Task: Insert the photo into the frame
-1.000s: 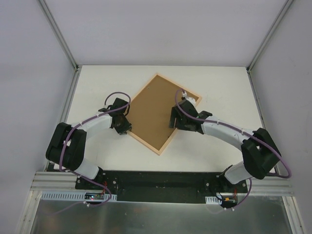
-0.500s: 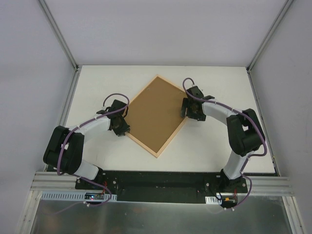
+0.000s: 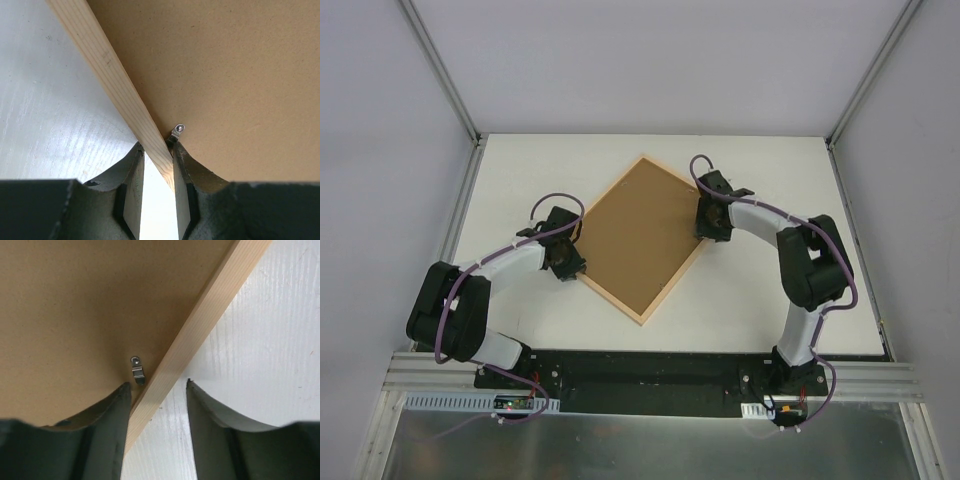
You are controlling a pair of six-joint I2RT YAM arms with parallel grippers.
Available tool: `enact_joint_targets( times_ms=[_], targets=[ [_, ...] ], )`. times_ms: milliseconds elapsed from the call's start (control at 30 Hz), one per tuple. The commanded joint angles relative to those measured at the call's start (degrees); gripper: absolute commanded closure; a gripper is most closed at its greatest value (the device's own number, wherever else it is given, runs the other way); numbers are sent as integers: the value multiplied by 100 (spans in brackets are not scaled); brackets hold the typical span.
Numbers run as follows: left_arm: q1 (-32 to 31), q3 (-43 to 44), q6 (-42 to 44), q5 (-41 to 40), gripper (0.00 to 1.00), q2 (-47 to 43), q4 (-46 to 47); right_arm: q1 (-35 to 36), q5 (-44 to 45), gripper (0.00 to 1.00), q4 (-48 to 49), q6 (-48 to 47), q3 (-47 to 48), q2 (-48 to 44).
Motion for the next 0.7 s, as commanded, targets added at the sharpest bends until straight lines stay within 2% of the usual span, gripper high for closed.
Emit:
enact_joint_targets(
  times_ms=[0, 400, 667],
  targets=[
    [16, -141, 262, 54, 100, -138, -300, -56, 220, 56, -273, -73, 112, 102],
    [-124, -264, 227, 125, 100, -199, -247, -293, 326, 90, -212, 42, 269, 286],
    [-984, -290, -317, 160, 100, -59, -142, -521, 273, 94, -229, 33, 647, 585]
  ],
)
